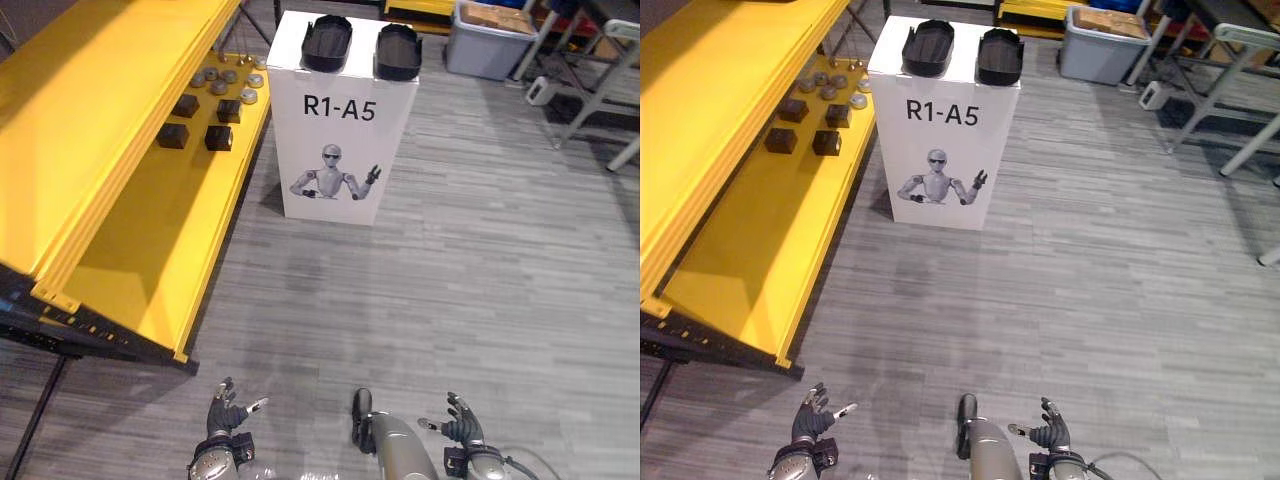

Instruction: Walk over and take plastic housings, then place them on the shelf

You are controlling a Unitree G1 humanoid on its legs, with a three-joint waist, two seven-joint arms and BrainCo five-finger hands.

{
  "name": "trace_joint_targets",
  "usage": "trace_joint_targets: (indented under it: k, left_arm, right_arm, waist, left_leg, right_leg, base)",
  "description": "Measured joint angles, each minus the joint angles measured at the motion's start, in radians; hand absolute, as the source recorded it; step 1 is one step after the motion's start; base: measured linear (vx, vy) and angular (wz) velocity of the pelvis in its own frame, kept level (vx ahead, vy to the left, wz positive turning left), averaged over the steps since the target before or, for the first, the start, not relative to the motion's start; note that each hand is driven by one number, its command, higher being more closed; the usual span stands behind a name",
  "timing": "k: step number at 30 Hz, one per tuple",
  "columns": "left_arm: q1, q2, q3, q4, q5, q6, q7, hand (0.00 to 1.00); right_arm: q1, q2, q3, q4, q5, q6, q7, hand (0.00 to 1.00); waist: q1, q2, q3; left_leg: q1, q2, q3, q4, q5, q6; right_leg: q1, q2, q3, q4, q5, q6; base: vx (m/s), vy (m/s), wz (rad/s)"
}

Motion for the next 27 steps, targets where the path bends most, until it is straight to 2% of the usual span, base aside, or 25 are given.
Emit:
trace_joint_targets:
  k: [1,2,4,5,6,8,9,10,11,12,13,14,15,16,17,18,19,21,22,24,25,26,27]
  left_arm:
    - [0.001,-0.022,0.000,0.000,0.000,0.000,0.002,0.00]
    - [0.019,-0.044,0.000,-0.019,-0.001,0.000,0.002,0.00]
    - [0.031,-0.050,-0.001,-0.057,0.000,-0.001,-0.002,0.00]
    - [0.030,-0.052,-0.001,-0.066,-0.001,-0.001,-0.003,0.00]
    - [0.030,-0.061,-0.001,-0.084,-0.001,-0.001,-0.003,0.00]
    - [0.034,-0.069,-0.002,-0.102,-0.001,0.000,-0.003,0.00]
    - [0.037,-0.073,-0.004,-0.104,-0.001,0.001,-0.004,0.00]
    - [0.043,-0.071,-0.014,-0.104,-0.001,0.002,-0.008,0.00]
    - [0.046,-0.072,-0.021,-0.104,0.000,0.002,-0.011,0.00]
    - [0.058,-0.076,-0.022,-0.104,0.000,0.002,-0.016,0.00]
    - [0.069,-0.072,-0.023,-0.098,0.000,0.003,-0.016,0.00]
    - [0.073,-0.068,-0.021,-0.096,0.000,0.004,-0.016,0.00]
    - [0.071,-0.060,-0.021,-0.096,0.000,0.006,-0.015,0.00]
    - [0.069,-0.058,-0.028,-0.098,0.001,0.006,-0.015,0.00]
    - [0.073,-0.048,-0.045,-0.097,0.001,0.006,-0.015,0.00]
    - [0.072,-0.038,-0.063,-0.097,0.001,0.007,-0.016,0.00]
    - [0.067,-0.026,-0.082,-0.095,0.000,0.009,-0.016,0.00]
    - [0.044,-0.022,-0.088,-0.094,0.000,0.011,-0.014,0.00]
    - [0.032,-0.019,-0.086,-0.094,0.000,0.010,-0.011,0.00]
    - [0.016,-0.009,-0.087,-0.088,0.000,0.007,-0.012,0.00]
    - [-0.004,-0.002,-0.087,-0.050,-0.001,0.005,-0.015,0.00]
    - [-0.015,0.003,-0.080,-0.021,-0.001,0.005,-0.014,0.00]
    - [-0.016,0.006,-0.076,-0.008,-0.001,0.005,-0.014,0.00]
  right_arm:
    - [0.003,0.000,0.003,-0.016,0.001,-0.002,0.000,0.00]
    - [0.027,0.005,0.036,-0.048,0.022,-0.003,0.000,0.00]
    - [0.033,0.022,0.047,-0.076,0.039,-0.008,-0.002,0.00]
    - [0.037,0.031,0.047,-0.088,0.042,-0.010,-0.006,0.00]
    - [0.042,0.042,0.048,-0.103,0.062,-0.011,-0.012,0.00]
    - [0.045,0.043,0.045,-0.116,0.073,-0.012,-0.021,0.00]
    - [0.043,0.042,0.031,-0.116,0.082,-0.012,-0.022,0.00]
    - [0.042,0.041,0.017,-0.111,0.082,-0.012,-0.023,0.00]
    - [0.045,0.038,0.014,-0.104,0.082,-0.012,-0.024,0.00]
    - [0.046,0.034,-0.008,-0.076,0.083,-0.012,-0.027,0.00]
    - [0.038,0.040,-0.021,-0.042,0.083,-0.009,-0.033,0.00]
    - [0.036,0.050,-0.020,-0.031,0.082,-0.007,-0.034,0.00]
    - [0.055,0.060,-0.020,-0.040,0.082,-0.007,-0.035,0.00]
    - [0.064,0.062,-0.020,-0.041,0.081,-0.006,-0.034,0.00]
    - [0.067,0.067,-0.020,-0.042,0.080,-0.005,-0.033,0.00]
    - [0.069,0.073,-0.020,-0.044,0.080,-0.006,-0.032,0.00]
    - [0.068,0.083,-0.018,-0.044,0.078,-0.005,-0.028,0.00]
    - [0.072,0.092,-0.017,-0.044,0.078,-0.005,-0.027,0.00]
    - [0.069,0.099,-0.015,-0.047,0.078,-0.006,-0.026,0.00]
    - [0.054,0.100,0.001,-0.046,0.077,-0.007,-0.025,0.00]
    - [0.042,0.098,0.000,-0.027,0.077,-0.007,-0.023,0.00]
    - [0.031,0.096,0.000,-0.003,0.078,-0.007,-0.021,0.00]
    - [0.028,0.094,-0.001,0.006,0.078,-0.007,-0.021,0.00]
  waist:
    - [-0.005,0.012,0.009]
    - [0.012,0.013,0.015]
    - [0.034,0.026,0.022]
    - [0.039,0.022,0.028]
    - [0.061,0.018,0.030]
    - [0.079,0.013,0.033]
    - [0.086,0.014,0.039]
    - [0.092,0.011,0.041]
    - [0.098,0.010,0.041]
    - [0.102,0.017,0.034]
    - [0.110,0.015,0.023]
    - [0.109,-0.005,0.013]
    - [0.105,-0.032,0.002]
    - [0.117,-0.040,0.001]
    - [0.124,-0.049,0.000]
    - [0.110,-0.055,0.000]
    - [0.093,-0.063,0.004]
    - [0.083,-0.063,0.004]
    - [0.079,-0.062,0.004]
    - [0.067,-0.057,0.004]
    - [0.062,-0.051,0.009]
    - [0.044,-0.050,0.009]
    - [0.037,-0.049,0.010]
  left_leg:
    - [-0.044,0.000,0.006,0.170,0.077,0.019]
    - [-0.147,0.040,0.041,0.470,0.205,0.030]
    - [-0.253,0.113,0.098,0.716,0.168,0.025]
    - [-0.299,0.133,0.113,0.776,0.149,0.019]
    - [-0.409,0.167,0.148,0.823,0.111,0.011]
    - [-0.496,0.169,0.191,0.759,0.089,0.017]
    - [-0.541,0.160,0.224,0.634,0.073,0.018]
    - [-0.551,0.120,0.237,0.456,0.079,0.020]
    - [-0.548,0.093,0.233,0.344,0.087,0.025]
    - [-0.529,0.048,0.199,0.126,0.135,0.034]
    - [-0.521,0.024,0.174,0.102,0.253,0.088]
    - [-0.524,0.007,0.179,0.122,0.239,0.114]
    - [-0.523,-0.010,0.207,0.147,0.189,0.123]
    - [-0.499,-0.011,0.230,0.154,0.163,0.135]
    - [-0.450,-0.018,0.258,0.152,0.123,0.148]
    - [-0.403,-0.029,0.264,0.148,0.091,0.157]
    - [-0.335,-0.041,0.266,0.140,0.057,0.168]
    - [-0.229,-0.046,0.267,0.104,0.027,0.172]
    - [-0.179,-0.045,0.265,0.063,0.024,0.170]
    - [-0.099,-0.034,0.256,-0.012,0.021,0.158]
    - [-0.051,-0.022,0.252,-0.042,0.021,0.154]
    - [-0.023,-0.003,0.243,-0.050,0.017,0.146]
    - [-0.007,0.008,0.240,-0.056,0.013,0.131]
  right_leg:
    - [0.078,0.006,-0.023,-0.035,-0.020,-0.003]
    - [0.215,0.026,-0.020,-0.128,-0.036,-0.017]
    - [0.340,0.058,-0.012,-0.216,-0.043,-0.024]
    - [0.384,0.065,-0.013,-0.250,-0.046,-0.029]
    - [0.467,0.071,-0.010,-0.320,-0.050,-0.031]
    - [0.526,0.059,-0.003,-0.367,-0.074,-0.011]
    - [0.566,0.047,0.001,-0.388,-0.100,0.007]
    - [0.598,0.023,0.005,-0.389,-0.129,0.028]
    - [0.613,0.012,0.011,-0.389,-0.144,0.037]
    - [0.629,0.000,0.025,-0.392,-0.174,0.060]
    - [0.647,-0.015,0.051,-0.383,-0.211,0.076]
    - [0.645,-0.034,0.063,-0.370,-0.231,0.074]
    - [0.626,-0.070,0.079,-0.307,-0.238,0.076]
    - [0.591,-0.090,0.102,-0.215,-0.240,0.079]
    - [0.522,-0.115,0.129,-0.016,-0.229,0.100]
    - [0.449,-0.139,0.134,0.181,-0.179,0.166]
    - [0.362,-0.165,0.151,0.416,-0.149,0.204]
    - [0.258,-0.174,0.135,0.597,-0.157,0.192]
    - [0.208,-0.179,0.098,0.620,-0.160,0.188]
    - [0.117,-0.185,0.011,0.565,-0.163,0.183]
    - [0.085,-0.179,-0.039,0.458,-0.166,0.177]
    - [0.069,-0.156,-0.067,0.315,-0.167,0.165]
    - [0.064,-0.136,-0.067,0.223,-0.162,0.158]
  base:
    - [0.65,-0.229,0.22]
    - [0.62,-0.202,0.16]
    - [0.51,-0.133,-0.03]
    - [0.59,-0.146,-0.01]
    - [0.45,-0.099,-0.02]
    - [0.49,-0.021,-0.09]
    - [0.54,0.084,-0.07]
    - [0.46,0.114,-0.08]
    - [0.47,0.174,-0.19]
    - [0.49,0.221,-0.44]
    - [0.51,0.231,-0.49]
    - [0.54,0.207,-0.39]
    - [0.47,0.158,-0.30]
    - [0.59,0.206,-0.52]
    - [0.58,0.236,-0.52]
    - [0.65,0.254,-0.33]
    - [0.52,0.184,-0.01]
    - [0.57,0.106,0.06]
    - [0.61,0.053,0.10]
    - [0.44,-0.017,0.11]
    - [0.51,-0.084,0.21]
    - [0.62,-0.147,0.26]
    - [0.52,-0.158,0.31]
